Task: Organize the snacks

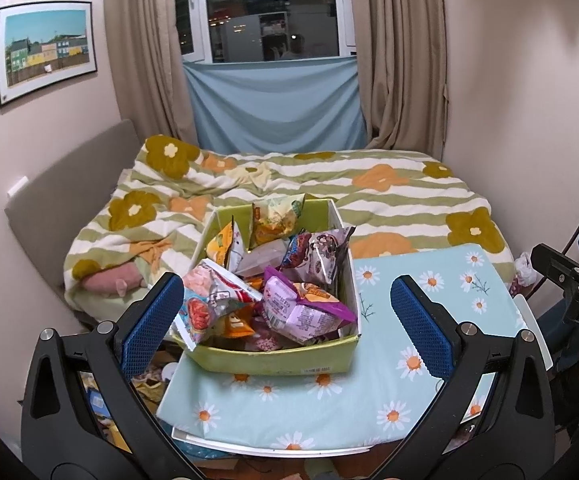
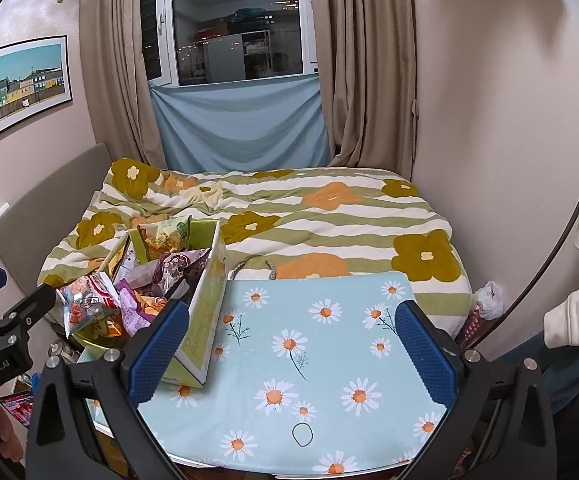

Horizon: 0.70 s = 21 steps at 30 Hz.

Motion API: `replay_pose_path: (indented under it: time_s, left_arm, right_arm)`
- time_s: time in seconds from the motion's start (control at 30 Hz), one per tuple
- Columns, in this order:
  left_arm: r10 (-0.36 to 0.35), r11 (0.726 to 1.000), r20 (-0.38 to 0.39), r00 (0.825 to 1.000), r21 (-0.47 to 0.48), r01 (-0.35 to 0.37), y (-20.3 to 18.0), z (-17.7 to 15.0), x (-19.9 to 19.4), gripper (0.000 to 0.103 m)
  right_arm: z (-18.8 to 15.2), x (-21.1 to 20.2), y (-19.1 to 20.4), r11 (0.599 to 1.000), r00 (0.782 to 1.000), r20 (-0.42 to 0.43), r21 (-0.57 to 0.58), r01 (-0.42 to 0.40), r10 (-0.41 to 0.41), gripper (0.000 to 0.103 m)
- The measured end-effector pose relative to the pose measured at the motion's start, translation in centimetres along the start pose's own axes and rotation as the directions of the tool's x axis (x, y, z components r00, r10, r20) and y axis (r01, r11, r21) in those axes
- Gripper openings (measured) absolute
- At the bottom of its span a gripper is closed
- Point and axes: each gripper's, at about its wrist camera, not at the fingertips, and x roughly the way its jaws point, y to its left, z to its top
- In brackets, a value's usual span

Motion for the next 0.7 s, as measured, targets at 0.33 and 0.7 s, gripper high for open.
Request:
replay_pose_path:
  time_s: [0.33, 0.7]
  left_arm:
    - [0.001, 1.000, 0.012, 1.000, 0.007, -0.001, -0.6, -0.4, -0.9, 0.103]
    - [0.003, 1.000, 0.013, 1.000, -0.015, -0.003, -1.2, -1.2, -2.0, 0.103]
  right_arm:
    - [0.1, 0.0, -0.2, 1.000, 1.000, 0.001, 0.003, -0.002, 0.002, 0.103]
    - [-0.1, -0.9, -0.4, 1.000, 1.000, 0.017, -0.002, -0.009, 0.009, 0.103]
